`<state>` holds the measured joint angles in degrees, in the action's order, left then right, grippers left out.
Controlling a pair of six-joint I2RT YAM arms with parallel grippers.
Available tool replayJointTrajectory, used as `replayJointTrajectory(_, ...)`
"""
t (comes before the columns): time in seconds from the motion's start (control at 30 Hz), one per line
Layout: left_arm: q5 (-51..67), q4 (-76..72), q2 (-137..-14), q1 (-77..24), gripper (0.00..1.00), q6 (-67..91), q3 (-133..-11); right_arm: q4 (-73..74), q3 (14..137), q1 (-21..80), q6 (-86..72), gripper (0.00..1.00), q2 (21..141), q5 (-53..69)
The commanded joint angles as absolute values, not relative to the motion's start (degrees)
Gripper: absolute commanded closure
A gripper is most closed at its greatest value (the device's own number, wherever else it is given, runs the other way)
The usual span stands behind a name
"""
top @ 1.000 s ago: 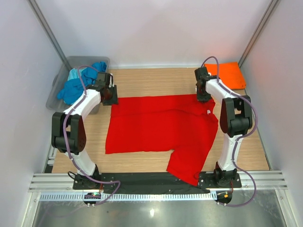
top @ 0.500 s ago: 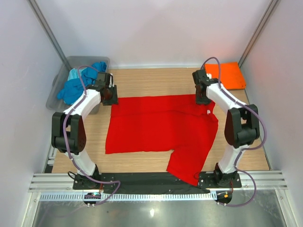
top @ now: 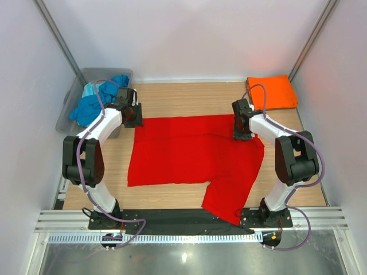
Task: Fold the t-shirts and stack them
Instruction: Fold the tshirt
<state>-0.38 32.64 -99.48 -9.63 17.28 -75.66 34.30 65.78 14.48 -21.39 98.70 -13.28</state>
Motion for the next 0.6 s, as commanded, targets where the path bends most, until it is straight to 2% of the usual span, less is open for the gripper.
replayJointTrajectory(0.0,-0.79,32.17,-97.47,-9.76,0.59,16.26,-75.85,30.32,67.15,14.50,-22.32,0.67,100.98,-15.12)
replayJointTrajectory(0.57,-1.05,32.25,-98.61,-9.76,0.59,16.35,-76.20,28.21,69.34,14.50,-21.01,0.67,104.24,-18.90)
